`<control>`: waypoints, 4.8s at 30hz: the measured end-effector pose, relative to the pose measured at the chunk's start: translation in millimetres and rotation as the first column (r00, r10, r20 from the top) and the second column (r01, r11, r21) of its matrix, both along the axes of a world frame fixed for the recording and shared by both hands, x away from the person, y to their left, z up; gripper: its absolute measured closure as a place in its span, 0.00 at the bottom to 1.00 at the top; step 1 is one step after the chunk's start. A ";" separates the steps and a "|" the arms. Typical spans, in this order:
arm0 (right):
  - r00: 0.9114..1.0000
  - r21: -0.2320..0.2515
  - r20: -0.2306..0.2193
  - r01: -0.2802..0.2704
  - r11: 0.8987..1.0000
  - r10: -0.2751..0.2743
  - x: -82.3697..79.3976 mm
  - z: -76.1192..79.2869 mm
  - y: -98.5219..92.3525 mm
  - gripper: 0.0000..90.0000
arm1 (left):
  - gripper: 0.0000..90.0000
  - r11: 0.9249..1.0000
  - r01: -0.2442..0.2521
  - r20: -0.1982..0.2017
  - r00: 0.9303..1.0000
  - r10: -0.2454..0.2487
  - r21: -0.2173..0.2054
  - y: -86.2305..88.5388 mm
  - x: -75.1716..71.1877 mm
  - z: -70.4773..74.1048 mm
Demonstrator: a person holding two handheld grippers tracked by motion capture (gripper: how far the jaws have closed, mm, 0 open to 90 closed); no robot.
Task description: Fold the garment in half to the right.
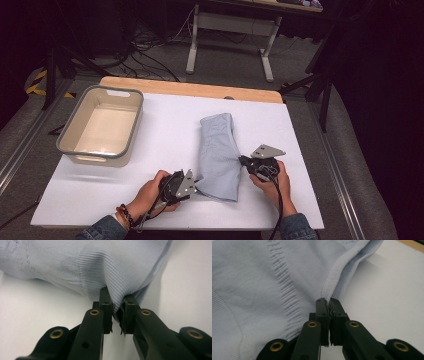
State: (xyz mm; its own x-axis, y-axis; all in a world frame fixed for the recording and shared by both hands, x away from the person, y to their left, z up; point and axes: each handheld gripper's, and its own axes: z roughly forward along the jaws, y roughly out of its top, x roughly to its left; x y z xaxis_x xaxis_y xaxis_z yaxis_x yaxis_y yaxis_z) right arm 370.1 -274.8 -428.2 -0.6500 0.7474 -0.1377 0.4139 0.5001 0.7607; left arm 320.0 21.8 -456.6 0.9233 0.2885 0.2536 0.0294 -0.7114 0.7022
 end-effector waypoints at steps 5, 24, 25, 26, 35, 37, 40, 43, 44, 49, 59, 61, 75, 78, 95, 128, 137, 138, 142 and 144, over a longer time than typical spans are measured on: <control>1.000 0.002 -0.014 0.015 1.000 -0.015 2.1 -5.4 -0.9 0.95 | 0.86 1.000 -0.006 0.002 1.000 0.006 -0.001 -1.9 -0.6 -3.1; 0.999 0.116 -0.037 0.022 0.993 -0.018 11.4 -15.2 0.3 0.51 | 0.36 0.989 -0.120 -0.052 0.992 0.117 -0.080 8.0 10.0 -2.6; 0.998 0.124 -0.051 0.029 0.992 -0.023 13.1 -16.9 -0.9 0.48 | 0.34 0.990 -0.115 -0.054 0.992 0.111 -0.081 6.9 11.4 -3.7; 0.997 0.124 -0.070 0.037 0.992 -0.028 15.3 -19.2 -2.0 0.45 | 0.33 0.991 -0.104 -0.059 0.993 0.099 -0.083 5.7 12.3 -4.5; 0.981 0.185 -0.195 0.063 0.981 -0.027 27.5 -30.1 -5.2 0.42 | 0.46 0.994 -0.086 -0.088 0.993 0.080 -0.062 -9.7 22.2 -7.3; 0.977 0.191 -0.214 0.042 0.981 0.000 29.0 -28.9 -4.7 0.53 | 0.53 0.995 -0.080 -0.107 0.992 0.073 -0.058 -10.8 24.4 -6.5; 0.973 0.197 -0.230 0.023 0.980 0.024 29.1 -27.7 -2.2 0.62 | 0.69 0.996 -0.068 -0.111 0.992 0.061 -0.064 -11.0 26.1 -6.6; 0.971 0.197 -0.238 0.015 0.980 0.033 29.3 -26.9 -1.5 0.66 | 0.81 0.996 -0.075 -0.089 0.994 0.070 -0.049 -10.3 26.2 -5.7; 0.971 0.194 -0.235 0.014 0.981 0.033 29.1 -26.6 -0.9 0.67 | 0.83 0.996 -0.074 -0.099 0.993 0.069 -0.048 -9.8 26.4 -5.8; 0.977 0.178 -0.211 0.008 0.984 0.030 28.2 -25.1 2.8 0.74 | 0.88 0.996 -0.076 -0.068 0.995 0.073 -0.038 -9.3 26.5 -3.7; 0.989 0.154 -0.144 -0.018 0.988 0.040 39.3 -25.2 21.6 0.75 | 0.88 0.993 -0.115 -0.049 0.992 0.114 -0.015 6.2 34.8 1.8; 0.991 0.141 -0.132 -0.018 0.990 0.037 40.5 -24.9 27.5 0.75 | 0.88 0.993 -0.122 -0.048 0.991 0.121 -0.009 10.1 35.2 2.9; 0.998 0.074 -0.034 -0.041 0.996 0.043 26.7 -19.4 40.4 0.66 | 0.87 0.992 -0.128 -0.025 0.991 0.128 0.013 25.4 12.8 -2.3; 0.999 0.071 -0.003 -0.036 0.997 0.037 23.1 -14.6 36.2 0.76 | 0.86 0.992 -0.125 -0.007 0.992 0.125 0.012 25.3 7.9 -3.4; 0.998 0.047 0.034 -0.054 0.997 0.053 18.6 -14.1 39.8 0.92 | 0.85 0.995 -0.104 -0.005 0.995 0.104 -0.003 42.4 -15.4 1.3; 0.991 0.063 0.102 -0.088 0.994 0.081 11.2 -2.9 47.8 1.00 | 0.86 0.964 -0.147 -0.029 0.989 0.144 -0.222 54.3 5.7 32.3; 0.987 0.034 0.100 -0.127 0.991 0.123 9.0 -9.0 58.9 1.00 | 0.87 0.972 -0.124 0.017 0.991 0.130 -0.201 19.3 34.4 32.1; 0.987 0.030 0.096 -0.131 0.991 0.128 9.1 -10.4 59.9 1.00 | 0.87 0.973 -0.130 0.019 0.991 0.136 -0.193 18.3 37.4 30.5; 0.988 0.023 0.084 -0.135 0.991 0.132 9.7 -13.3 61.3 1.00 | 0.88 0.970 -0.143 -0.015 0.990 0.143 -0.198 20.2 46.0 26.4; 0.988 0.012 0.077 -0.135 0.991 0.133 10.6 -15.4 62.4 1.00 | 0.88 0.972 -0.153 -0.038 0.988 0.148 -0.180 20.6 48.0 23.4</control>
State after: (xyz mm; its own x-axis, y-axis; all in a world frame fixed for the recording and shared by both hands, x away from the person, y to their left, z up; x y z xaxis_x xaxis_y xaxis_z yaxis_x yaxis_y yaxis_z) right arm 380.7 -212.3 -443.6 -0.7326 0.6568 -0.1783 0.2845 0.5336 0.7964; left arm 368.0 42.4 -433.2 0.8709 0.4640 0.1618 0.1454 -0.5580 0.8170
